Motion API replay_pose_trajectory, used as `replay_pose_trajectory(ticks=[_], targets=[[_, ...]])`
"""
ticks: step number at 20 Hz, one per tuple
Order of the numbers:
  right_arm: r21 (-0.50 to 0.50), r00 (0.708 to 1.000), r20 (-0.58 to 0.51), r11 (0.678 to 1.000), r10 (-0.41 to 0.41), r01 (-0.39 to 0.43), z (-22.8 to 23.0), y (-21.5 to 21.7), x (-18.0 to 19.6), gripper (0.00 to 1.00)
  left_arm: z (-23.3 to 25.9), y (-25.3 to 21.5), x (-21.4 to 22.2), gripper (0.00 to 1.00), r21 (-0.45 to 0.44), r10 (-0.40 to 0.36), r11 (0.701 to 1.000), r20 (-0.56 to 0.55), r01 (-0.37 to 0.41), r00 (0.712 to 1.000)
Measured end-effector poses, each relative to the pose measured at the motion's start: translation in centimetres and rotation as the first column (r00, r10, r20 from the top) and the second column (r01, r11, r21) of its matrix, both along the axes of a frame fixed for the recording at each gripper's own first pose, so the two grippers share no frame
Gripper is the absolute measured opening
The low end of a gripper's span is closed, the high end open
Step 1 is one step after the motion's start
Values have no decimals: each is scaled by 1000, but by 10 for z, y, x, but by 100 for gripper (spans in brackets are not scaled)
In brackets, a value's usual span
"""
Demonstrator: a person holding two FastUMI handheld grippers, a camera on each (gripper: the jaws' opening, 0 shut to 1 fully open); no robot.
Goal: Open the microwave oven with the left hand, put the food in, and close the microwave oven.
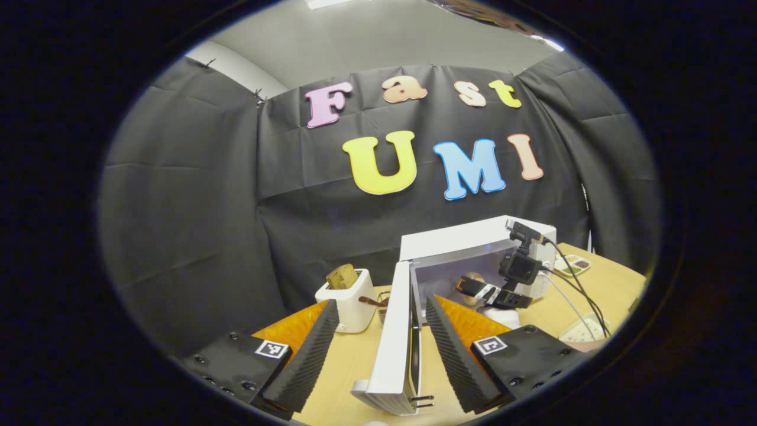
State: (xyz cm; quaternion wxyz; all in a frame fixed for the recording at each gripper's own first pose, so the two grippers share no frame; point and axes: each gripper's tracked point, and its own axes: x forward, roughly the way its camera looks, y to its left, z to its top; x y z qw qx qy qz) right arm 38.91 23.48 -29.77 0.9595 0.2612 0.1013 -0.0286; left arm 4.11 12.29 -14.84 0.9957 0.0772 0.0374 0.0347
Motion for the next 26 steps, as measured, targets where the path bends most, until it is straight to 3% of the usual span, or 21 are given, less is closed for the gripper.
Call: replay_pose_trajectory(ticks=[2, 6, 7, 12, 16, 19, 23, 26], targets=[[-73, 999, 7, 997, -36, 37, -9, -7, 4, 69, -1, 2, 2, 96, -21, 6, 1000, 4, -6, 1000], [-135, 999, 9, 989, -54, 54, -5, -20, 5, 83, -4, 5, 4, 100, -38, 19, 999, 3, -19, 1000], [-161, 998, 29, 985, -57, 61, 1, -22, 3, 100, -1, 6, 3, 97, -36, 22, 999, 9, -22, 1000], [-217, 1000, 9, 976, 1, 1, 21, -21, -39, 98, 20, 14, 6, 98, -22, 51, 999, 37, -50, 998], [-307, 993, -54, 945, 101, -112, 47, -33, -109, 98, 46, 29, 4, 100, -64, 91, 994, 100, -85, 991], [-373, 983, -18, 911, 183, -176, 91, -50, -164, 98, 46, 49, -3, 100, -66, 126, 991, 99, -120, 987], [-478, 969, 13, 853, 246, -210, 133, -89, -226, 98, 30, 76, -20, 100, -4, 162, 987, 66, -162, 985], [-486, 971, 20, 851, 237, -198, 153, -123, -264, 98, 14, 101, -41, 100, 27, 214, 976, 40, -215, 976]])
